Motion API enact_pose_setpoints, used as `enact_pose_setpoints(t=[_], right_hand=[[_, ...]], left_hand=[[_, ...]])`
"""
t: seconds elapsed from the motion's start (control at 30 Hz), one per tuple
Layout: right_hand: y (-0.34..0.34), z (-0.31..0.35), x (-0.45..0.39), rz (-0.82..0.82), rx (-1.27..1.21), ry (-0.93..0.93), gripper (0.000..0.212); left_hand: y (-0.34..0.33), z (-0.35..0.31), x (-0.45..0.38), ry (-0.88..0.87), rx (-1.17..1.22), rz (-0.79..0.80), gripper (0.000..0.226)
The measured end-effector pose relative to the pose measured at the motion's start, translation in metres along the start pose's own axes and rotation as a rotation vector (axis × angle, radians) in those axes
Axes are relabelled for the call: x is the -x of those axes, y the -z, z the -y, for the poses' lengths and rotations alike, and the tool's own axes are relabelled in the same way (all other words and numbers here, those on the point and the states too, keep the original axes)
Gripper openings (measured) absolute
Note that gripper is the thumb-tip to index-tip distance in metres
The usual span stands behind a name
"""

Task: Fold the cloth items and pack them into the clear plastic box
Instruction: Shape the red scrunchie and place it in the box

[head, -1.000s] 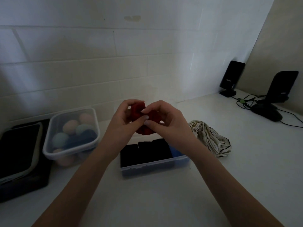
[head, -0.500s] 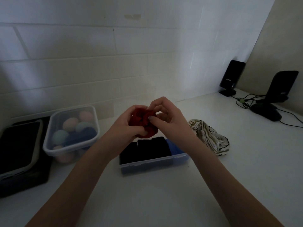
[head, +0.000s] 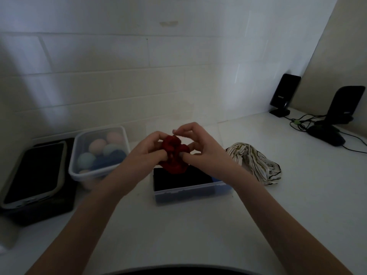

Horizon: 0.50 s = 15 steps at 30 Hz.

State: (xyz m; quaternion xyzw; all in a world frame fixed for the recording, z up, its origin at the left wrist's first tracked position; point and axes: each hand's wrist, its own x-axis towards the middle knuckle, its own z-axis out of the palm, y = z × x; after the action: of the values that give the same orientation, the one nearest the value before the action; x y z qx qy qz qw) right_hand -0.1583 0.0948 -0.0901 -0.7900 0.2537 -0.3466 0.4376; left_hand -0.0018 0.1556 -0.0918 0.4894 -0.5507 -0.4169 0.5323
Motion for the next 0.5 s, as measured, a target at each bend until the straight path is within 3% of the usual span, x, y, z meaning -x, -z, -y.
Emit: enact_pose_setpoints(t=[0.1, 0.2, 0.27, 0.37, 0.5], right_hand=[[-0.0021, 0.0014, 0.0012, 0.021, -0.002, -0.033, 0.034], [-0.0035, 0.0018, 0.0017, -0.082, -0.019, -0.049, 0.026], [-0.0048, 0.002, 0.0016, -0.127, -0.05, -0.064, 0.02], [-0.0072, 0.0001, 0.001, -0.198, -0.043, -0.051, 0.014], [-0.0068, 0.0045, 0.0015, -0.248, -0.127, -0.063, 0.013]], left_hand=[[0.0006, 0.002, -0.0006, 0.073, 0.162, 0.027, 0.029], [0.0, -0.0014, 0.0006, 0.095, 0.313, 0.002, 0.023], [-0.003, -0.0007, 0.0008, 0.053, 0.221, -0.047, 0.013], [-0.0071, 0.0024, 0.0015, -0.067, -0.121, -0.107, 0.033], [-0.0047, -0.0013, 0.0029, -0.057, -0.195, -0.121, 0.04]])
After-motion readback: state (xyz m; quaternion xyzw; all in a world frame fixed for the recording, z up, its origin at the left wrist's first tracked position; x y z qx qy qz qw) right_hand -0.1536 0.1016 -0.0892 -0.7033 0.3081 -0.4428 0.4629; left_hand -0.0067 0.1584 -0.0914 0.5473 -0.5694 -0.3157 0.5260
